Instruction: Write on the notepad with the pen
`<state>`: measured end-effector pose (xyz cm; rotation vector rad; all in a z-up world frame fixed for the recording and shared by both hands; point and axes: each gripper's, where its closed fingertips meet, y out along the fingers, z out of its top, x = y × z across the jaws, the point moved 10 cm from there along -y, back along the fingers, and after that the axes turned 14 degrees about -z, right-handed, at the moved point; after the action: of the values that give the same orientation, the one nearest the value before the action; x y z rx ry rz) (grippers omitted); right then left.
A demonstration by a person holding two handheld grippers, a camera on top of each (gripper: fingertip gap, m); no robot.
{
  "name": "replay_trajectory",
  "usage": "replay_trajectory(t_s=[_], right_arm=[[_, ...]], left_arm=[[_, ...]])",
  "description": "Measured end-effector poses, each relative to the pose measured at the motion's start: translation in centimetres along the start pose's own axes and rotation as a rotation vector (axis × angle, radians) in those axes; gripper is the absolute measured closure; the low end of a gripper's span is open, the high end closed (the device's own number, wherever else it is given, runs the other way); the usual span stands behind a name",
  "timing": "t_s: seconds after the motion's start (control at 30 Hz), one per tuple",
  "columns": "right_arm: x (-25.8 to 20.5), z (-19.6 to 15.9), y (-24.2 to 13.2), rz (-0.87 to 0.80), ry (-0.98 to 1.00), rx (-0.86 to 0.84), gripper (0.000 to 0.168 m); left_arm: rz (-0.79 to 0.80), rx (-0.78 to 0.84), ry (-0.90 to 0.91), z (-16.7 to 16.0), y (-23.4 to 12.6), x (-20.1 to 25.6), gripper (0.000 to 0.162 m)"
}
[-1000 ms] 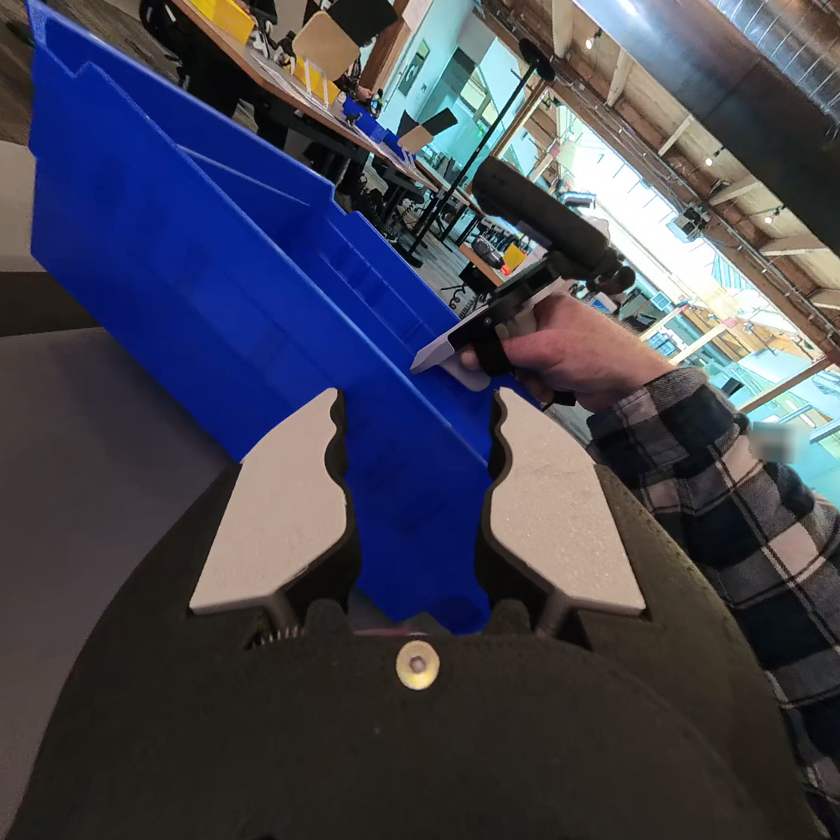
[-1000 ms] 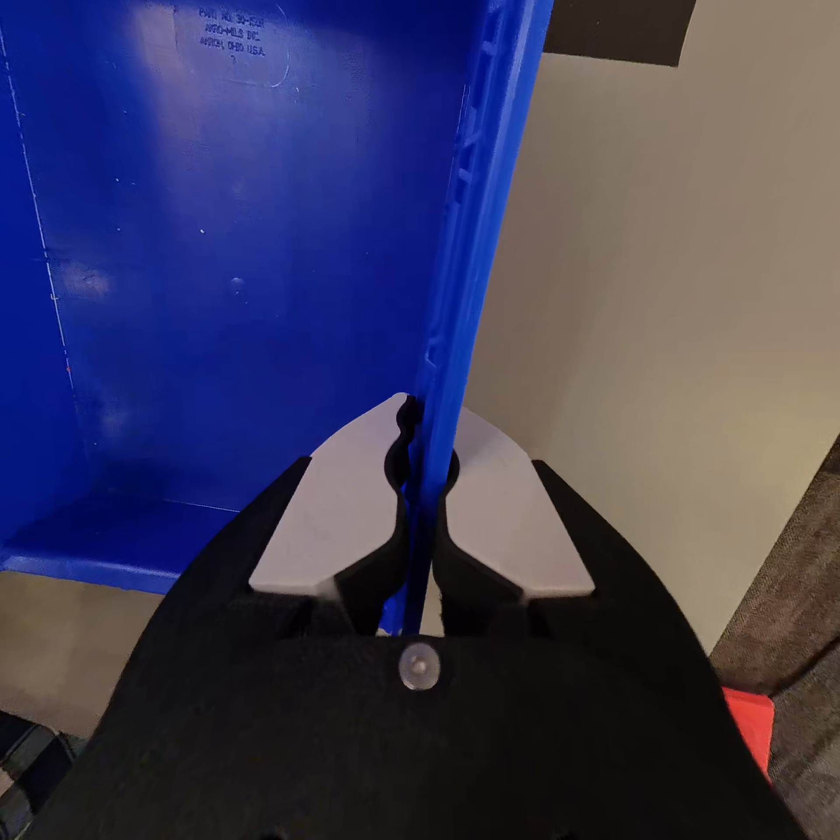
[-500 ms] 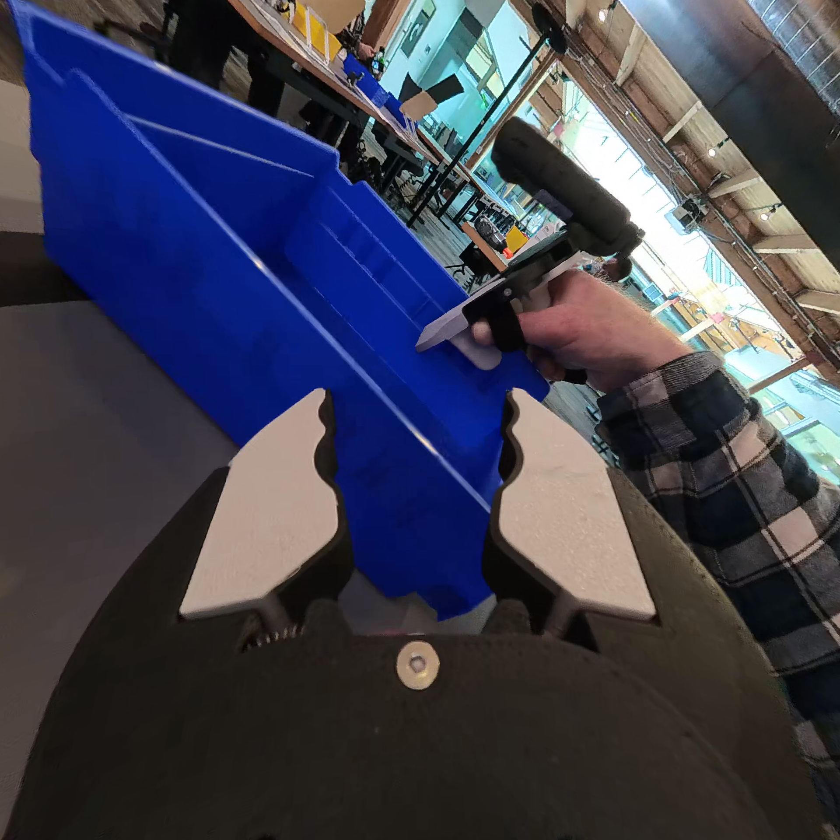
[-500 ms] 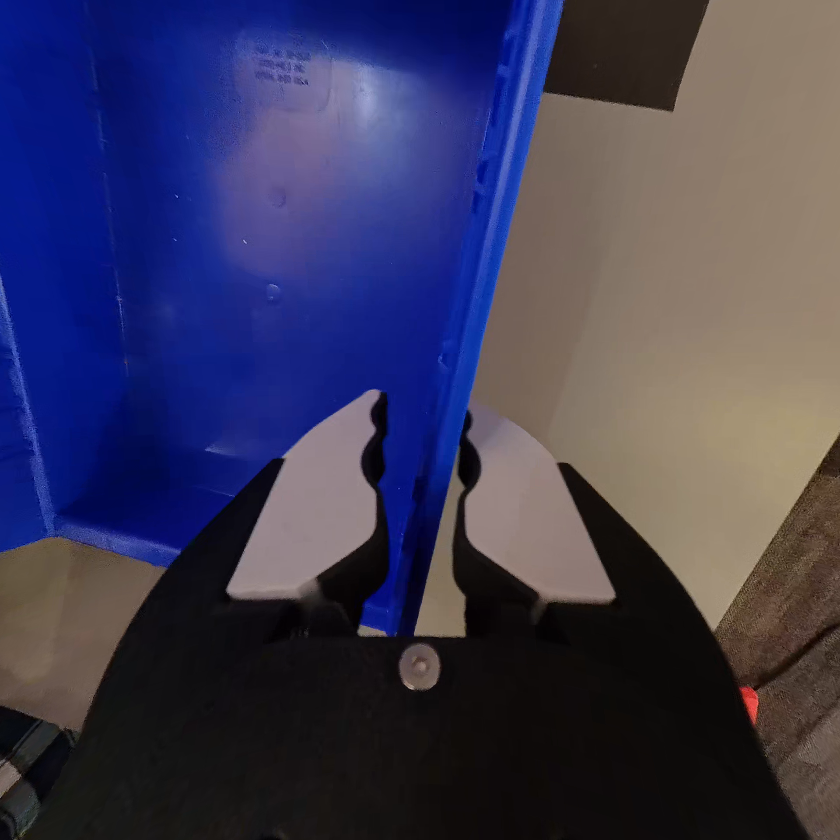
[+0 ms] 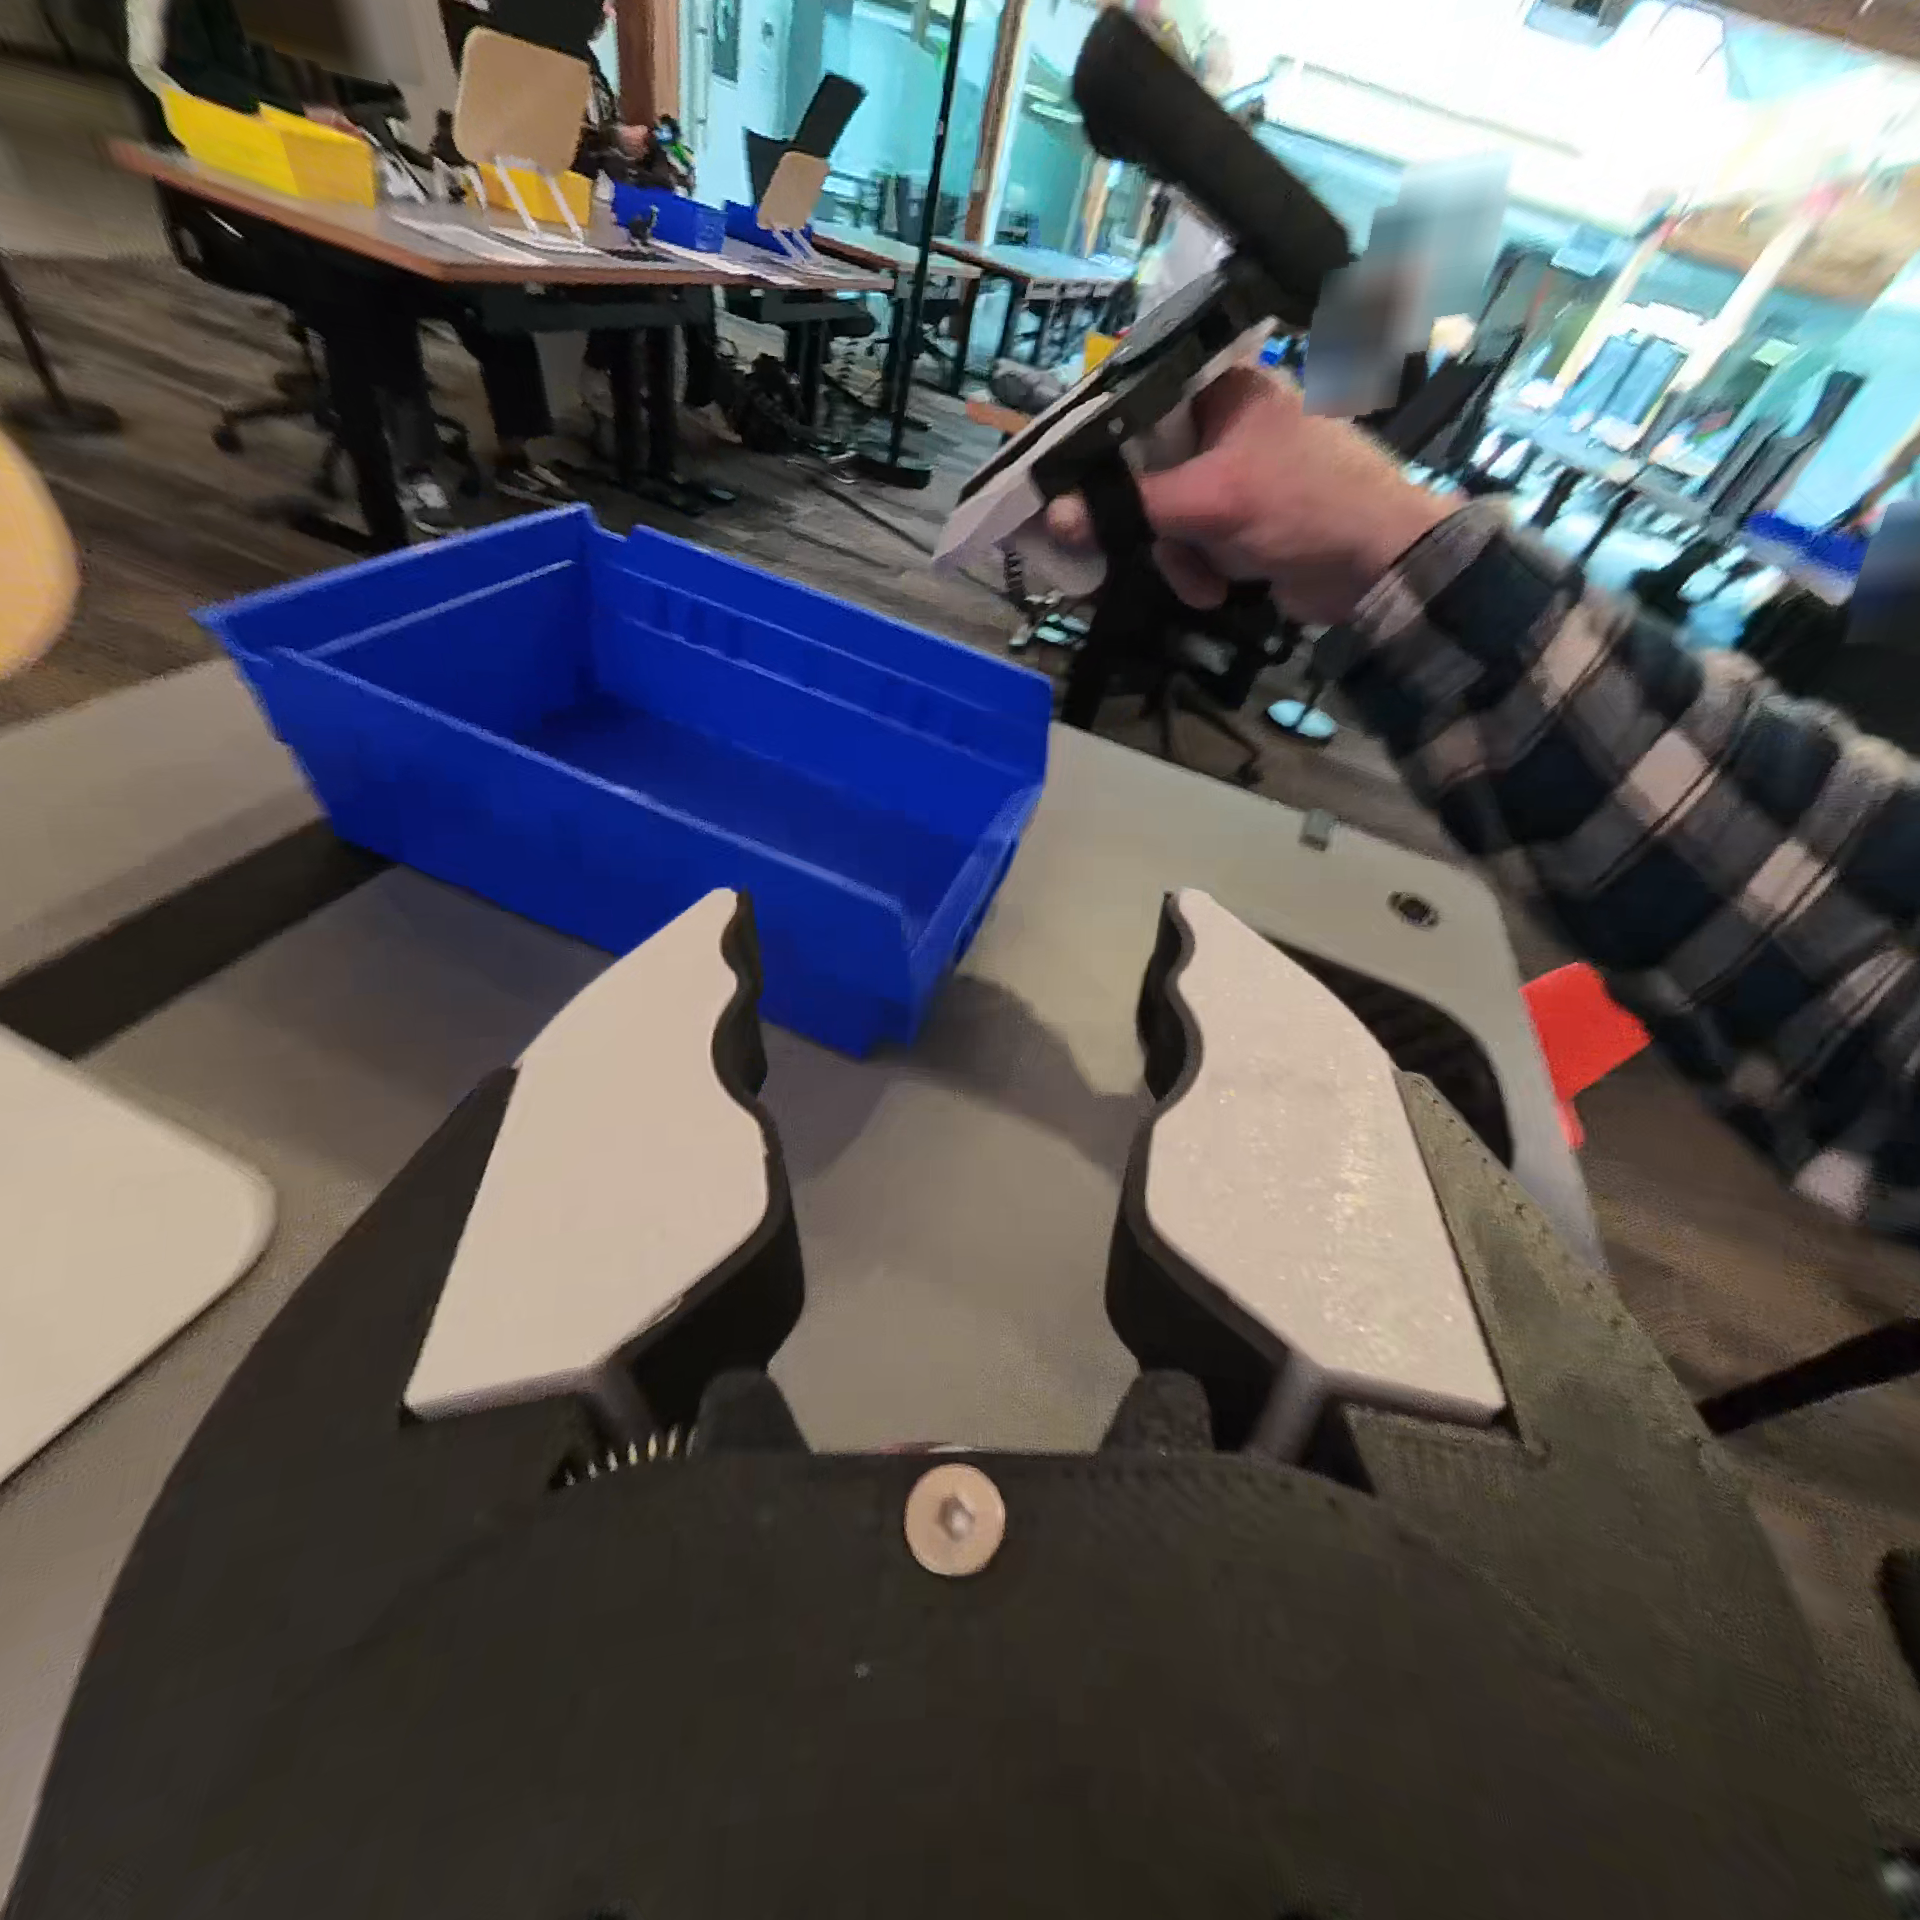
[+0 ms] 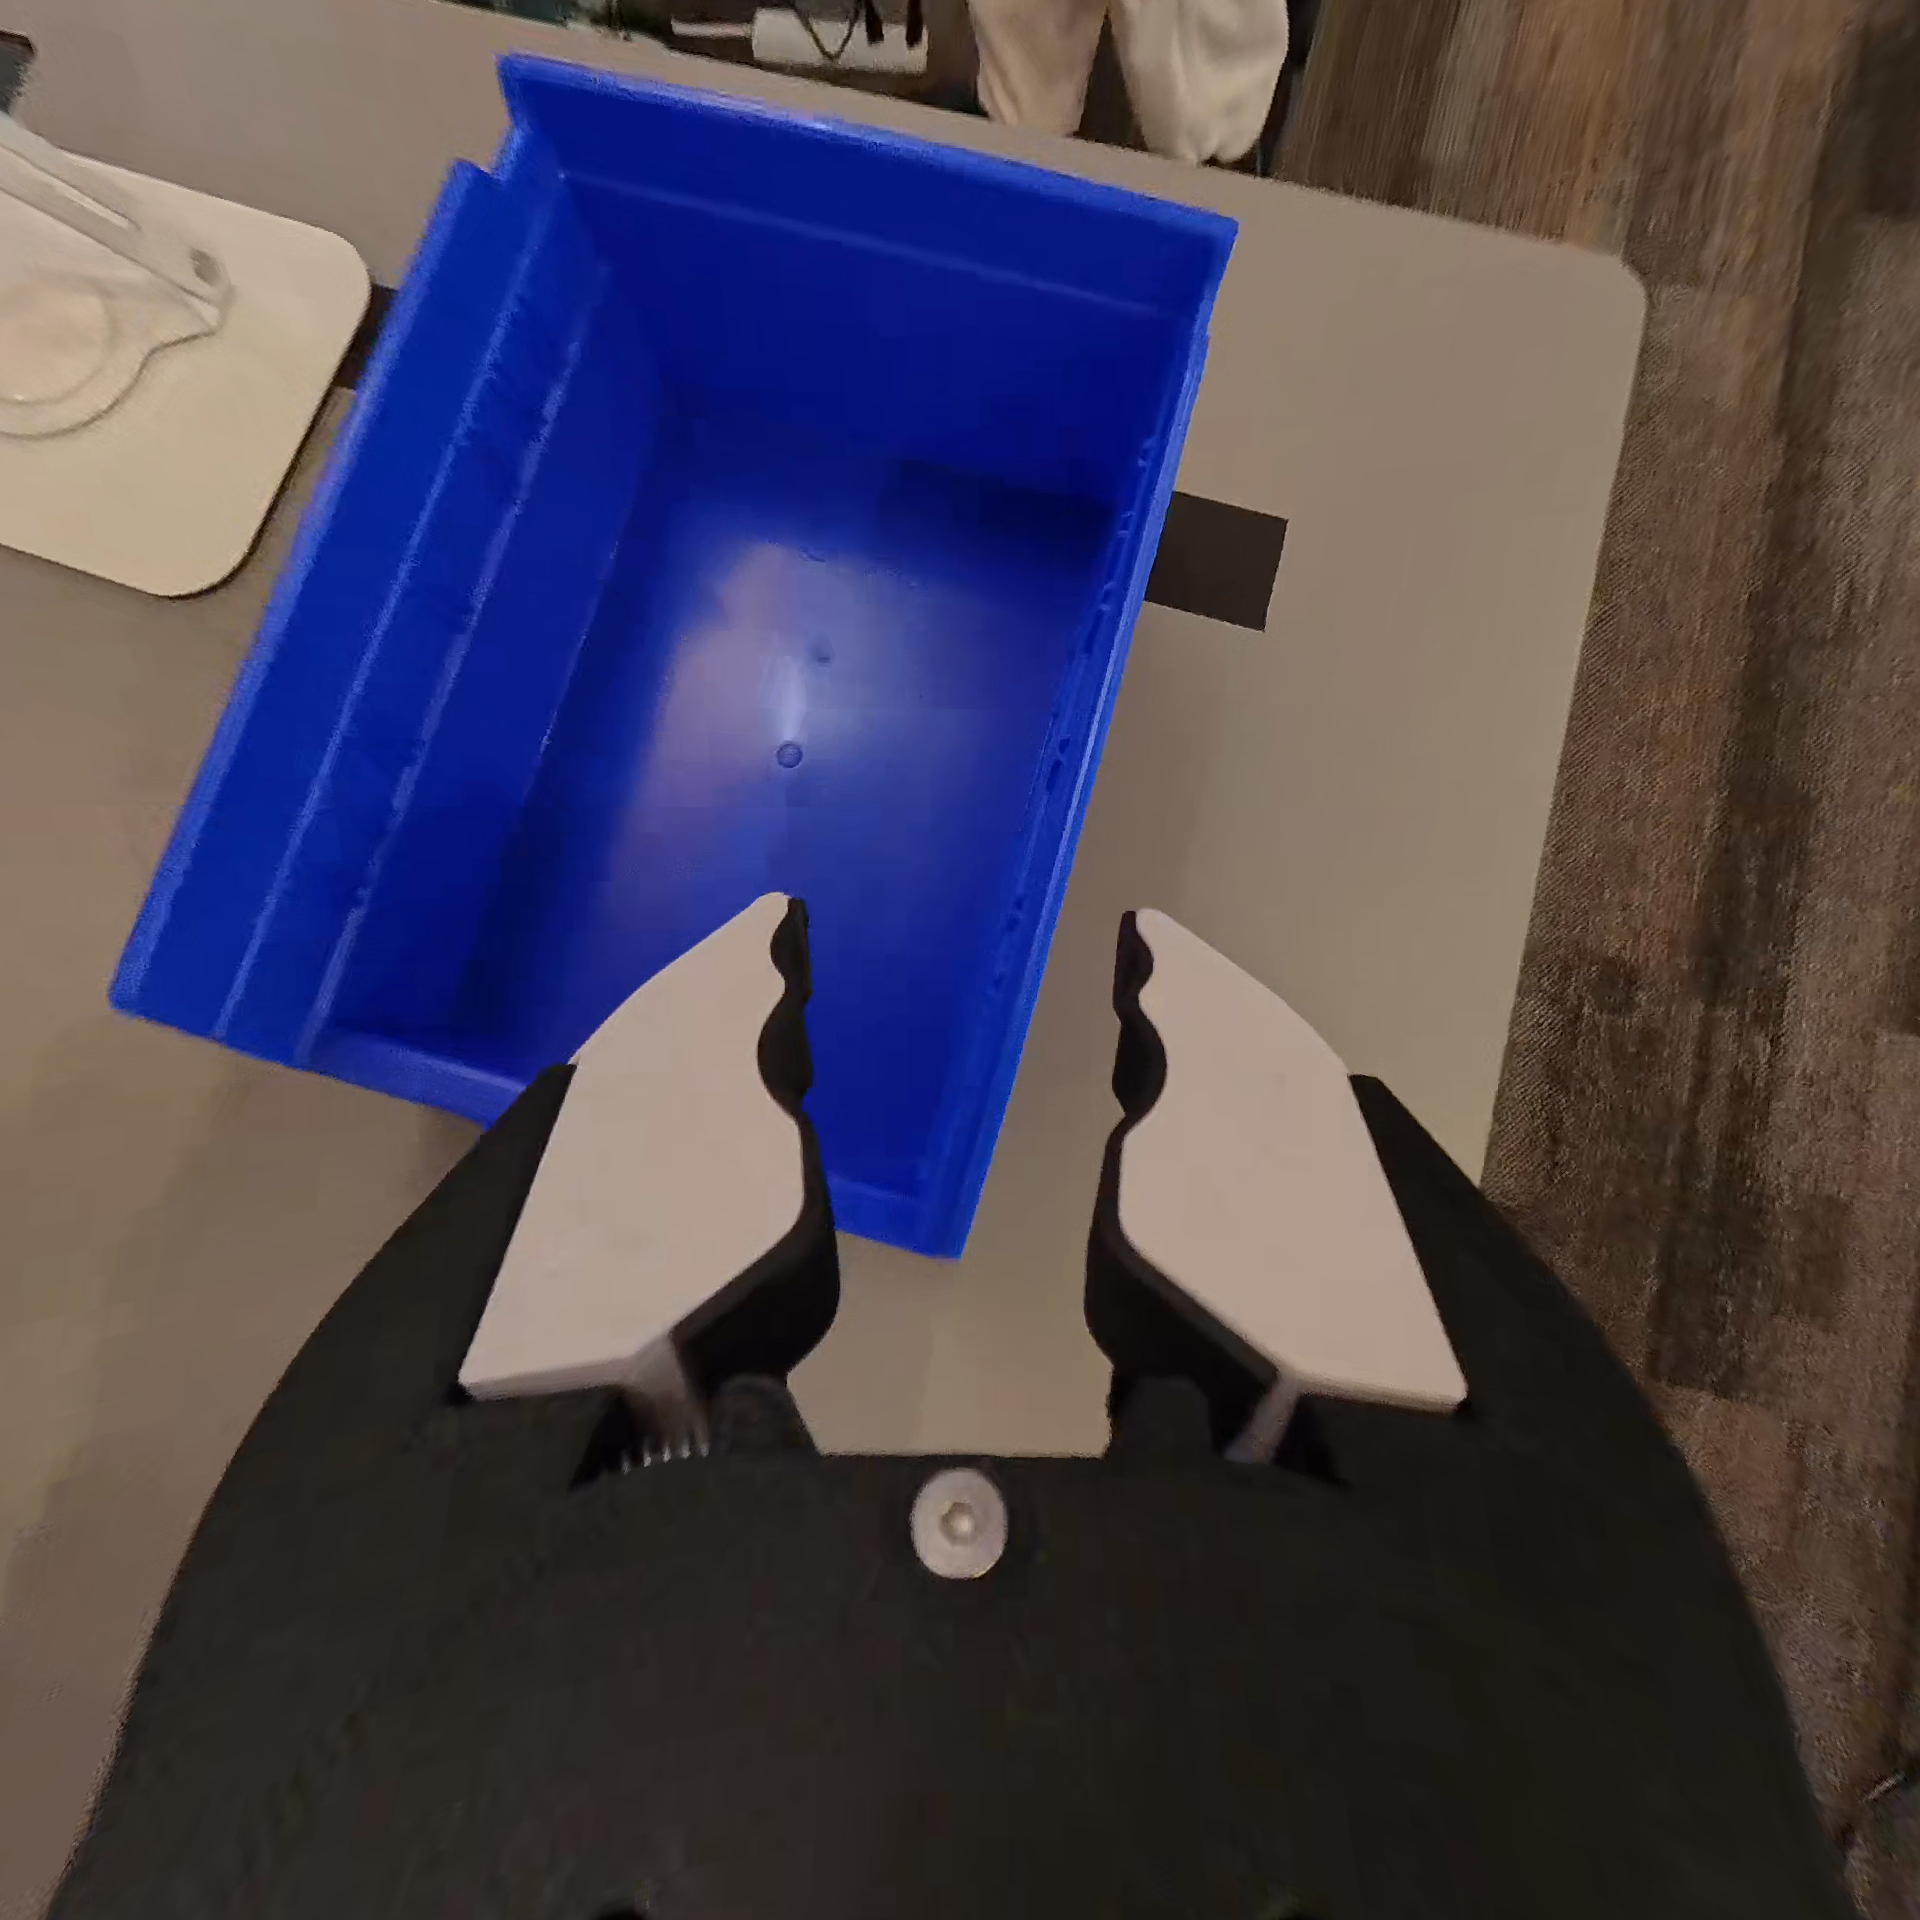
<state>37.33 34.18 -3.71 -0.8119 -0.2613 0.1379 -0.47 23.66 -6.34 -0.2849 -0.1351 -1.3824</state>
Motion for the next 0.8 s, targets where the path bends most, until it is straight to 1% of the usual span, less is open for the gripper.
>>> replay_trajectory(t_s=[0.1,0.2,0.3,0.4,0.5,0.6,0.67,0.73,0.8], right_arm=[[-1.4,-1.0,-3.1,-0.014,-0.028,0.083,0.110],[-4.1,-1.9,-6.1,-0.017,-0.061,0.163,0.109],[-7.8,-2.7,-8.6,-0.018,-0.116,0.248,0.108],[-12.6,-3.1,-10.0,0.043,-0.156,0.297,0.108],[-17.7,-3.2,-10.3,0.108,-0.204,0.333,0.107],[-22.4,-2.8,-9.9,0.145,-0.246,0.382,0.106],[-25.2,-2.5,-9.2,0.174,-0.250,0.405,0.106],[-27.6,-2.2,-8.2,0.206,-0.243,0.433,0.104],[-29.7,-2.1,-6.9,0.221,-0.233,0.457,0.104]], left_arm=[[0.070,-0.029,0.087,0.0,-4.3,1.6,0.090],[0.153,-0.058,0.134,-0.5,-8.7,2.8,0.089],[0.253,-0.111,0.188,-1.5,-13.0,3.6,0.090],[0.347,-0.141,0.238,-2.9,-16.7,4.1,0.094],[0.399,-0.145,0.233,-4.3,-19.4,4.0,0.093],[0.448,-0.145,0.249,-4.8,-21.5,3.8,0.094],[0.498,-0.171,0.297,-5.2,-22.6,3.4,0.093],[0.474,-0.156,0.305,-5.6,-23.3,3.1,0.094],[0.483,-0.138,0.327,-6.3,-23.8,2.7,0.097]])
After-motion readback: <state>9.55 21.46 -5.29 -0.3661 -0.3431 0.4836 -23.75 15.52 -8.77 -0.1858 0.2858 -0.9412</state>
